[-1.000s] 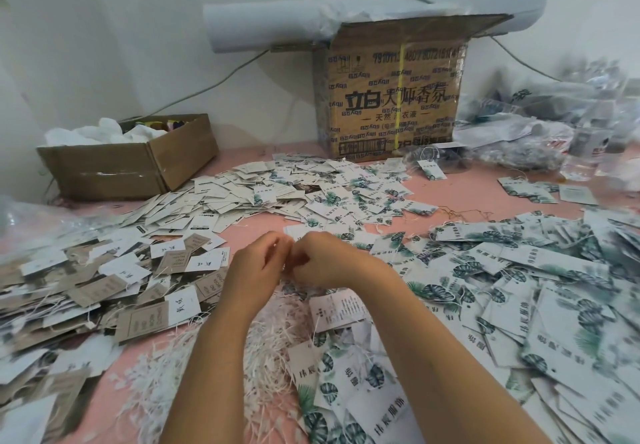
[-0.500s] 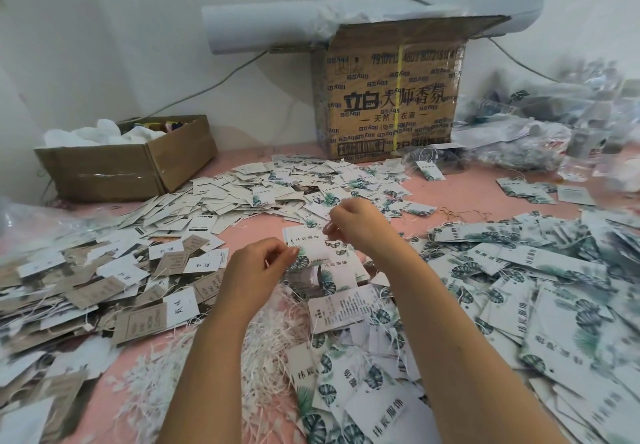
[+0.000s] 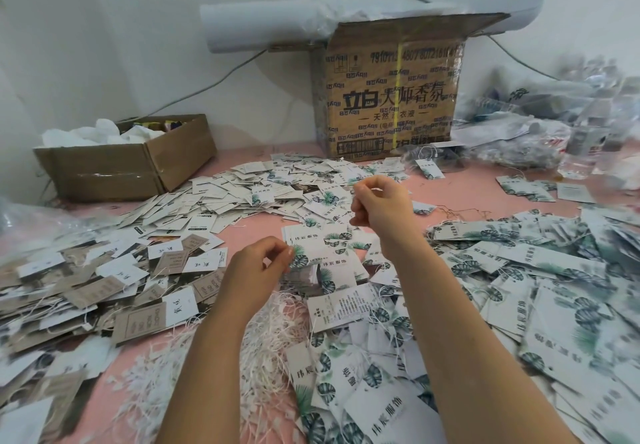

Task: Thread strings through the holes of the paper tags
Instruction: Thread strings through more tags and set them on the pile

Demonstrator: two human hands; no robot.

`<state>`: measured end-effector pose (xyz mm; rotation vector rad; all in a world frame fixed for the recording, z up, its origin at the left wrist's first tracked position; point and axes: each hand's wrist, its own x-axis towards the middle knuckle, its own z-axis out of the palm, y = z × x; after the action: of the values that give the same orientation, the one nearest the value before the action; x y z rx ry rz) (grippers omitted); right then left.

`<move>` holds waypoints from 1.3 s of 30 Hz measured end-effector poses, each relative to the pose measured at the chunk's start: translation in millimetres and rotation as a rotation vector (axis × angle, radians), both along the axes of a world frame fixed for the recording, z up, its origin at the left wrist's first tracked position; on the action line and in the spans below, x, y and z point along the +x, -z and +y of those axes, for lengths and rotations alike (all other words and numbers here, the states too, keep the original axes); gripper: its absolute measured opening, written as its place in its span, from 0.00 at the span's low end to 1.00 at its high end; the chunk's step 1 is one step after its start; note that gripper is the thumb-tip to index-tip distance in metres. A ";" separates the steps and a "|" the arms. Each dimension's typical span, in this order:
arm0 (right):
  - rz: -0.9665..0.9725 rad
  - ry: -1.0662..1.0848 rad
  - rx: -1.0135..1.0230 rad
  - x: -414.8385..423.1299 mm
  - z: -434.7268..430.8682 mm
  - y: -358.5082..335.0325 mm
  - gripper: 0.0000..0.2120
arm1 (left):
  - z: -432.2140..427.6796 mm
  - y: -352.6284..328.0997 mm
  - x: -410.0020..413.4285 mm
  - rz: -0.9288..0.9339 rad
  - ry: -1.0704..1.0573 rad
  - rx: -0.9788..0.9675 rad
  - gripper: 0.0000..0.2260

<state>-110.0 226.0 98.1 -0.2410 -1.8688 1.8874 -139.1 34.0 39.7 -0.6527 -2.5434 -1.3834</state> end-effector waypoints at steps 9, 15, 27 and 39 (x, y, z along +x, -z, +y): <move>0.081 0.188 0.115 -3.5 5.4 6.2 0.12 | 4.1 8.8 -1.8 -0.023 -0.007 -0.031 0.03; 0.034 0.001 -0.318 0.5 3.0 -0.2 0.13 | 7.9 19.3 2.7 0.023 -0.090 -0.242 0.18; -0.617 -0.215 0.857 -8.2 -9.5 29.9 0.21 | 4.4 17.5 5.0 0.146 -0.051 -0.157 0.13; -0.510 -0.287 0.753 -1.5 -17.4 25.2 0.18 | 4.9 15.8 5.5 0.129 -0.019 -0.021 0.13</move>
<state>-111.4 208.6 72.9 -0.2158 -2.9439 1.1954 -133.7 38.8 23.9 -0.6964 -2.4598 -1.2670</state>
